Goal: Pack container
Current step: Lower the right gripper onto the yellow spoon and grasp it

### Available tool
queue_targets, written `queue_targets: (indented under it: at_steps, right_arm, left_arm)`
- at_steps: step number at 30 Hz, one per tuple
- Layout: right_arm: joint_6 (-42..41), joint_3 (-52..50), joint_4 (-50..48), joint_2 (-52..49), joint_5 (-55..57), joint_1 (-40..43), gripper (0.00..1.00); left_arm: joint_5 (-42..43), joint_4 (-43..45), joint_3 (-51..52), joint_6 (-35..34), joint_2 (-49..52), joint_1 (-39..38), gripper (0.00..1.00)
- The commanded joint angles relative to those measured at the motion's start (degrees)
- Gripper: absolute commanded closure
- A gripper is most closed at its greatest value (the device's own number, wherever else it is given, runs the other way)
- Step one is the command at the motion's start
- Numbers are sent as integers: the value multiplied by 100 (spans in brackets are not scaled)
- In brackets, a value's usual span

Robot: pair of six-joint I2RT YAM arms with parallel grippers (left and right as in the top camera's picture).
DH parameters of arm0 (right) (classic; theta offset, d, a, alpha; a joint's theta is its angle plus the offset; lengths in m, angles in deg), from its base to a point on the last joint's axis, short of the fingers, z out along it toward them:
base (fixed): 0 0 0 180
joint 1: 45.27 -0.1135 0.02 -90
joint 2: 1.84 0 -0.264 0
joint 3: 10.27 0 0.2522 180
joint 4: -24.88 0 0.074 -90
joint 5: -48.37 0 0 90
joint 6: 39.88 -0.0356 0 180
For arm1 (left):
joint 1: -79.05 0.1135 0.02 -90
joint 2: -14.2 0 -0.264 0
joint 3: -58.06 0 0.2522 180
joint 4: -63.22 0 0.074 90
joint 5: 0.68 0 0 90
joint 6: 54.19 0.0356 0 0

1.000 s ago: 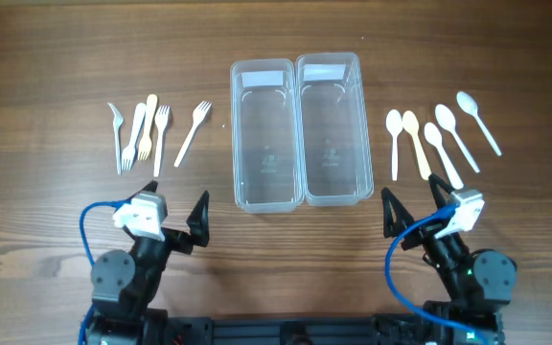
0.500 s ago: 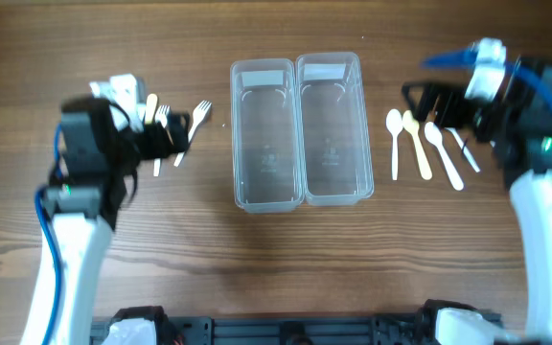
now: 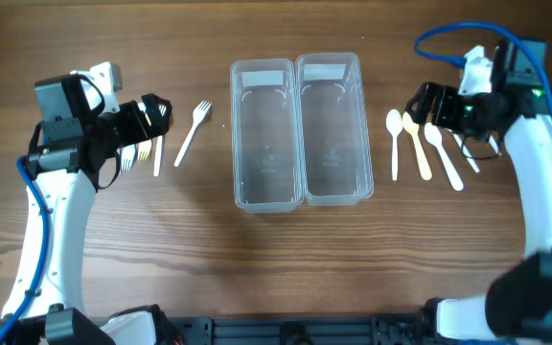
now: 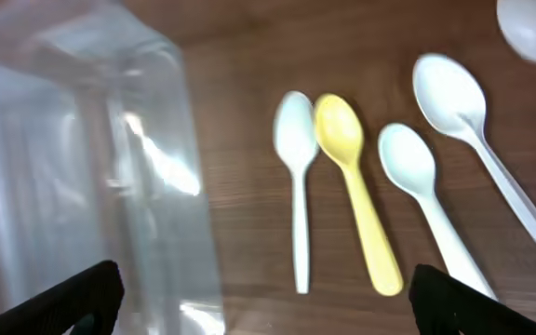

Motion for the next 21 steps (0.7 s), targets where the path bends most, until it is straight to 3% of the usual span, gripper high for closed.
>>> queue_targets:
  at_steps: [1, 6, 10, 18, 21]
  right_arm:
    - [-87, -94, -48, -599, 459, 13, 9]
    - [341, -94, -98, -1180, 564, 2, 28]
    - [531, -96, -219, -1493, 975, 2, 37]
    - [680, -98, -487, -2186, 1228, -52, 37]
    - [680, -122, -485, -2347, 1189, -103, 44]
  left_arm:
    - [4, 17, -116, -52, 11, 26, 0]
    - [7, -7, -116, -52, 11, 24, 0]
    - [4, -9, -116, -55, 11, 24, 0]
    - [7, -28, -116, -55, 11, 24, 0]
    - [7, -28, -116, -55, 11, 24, 0]
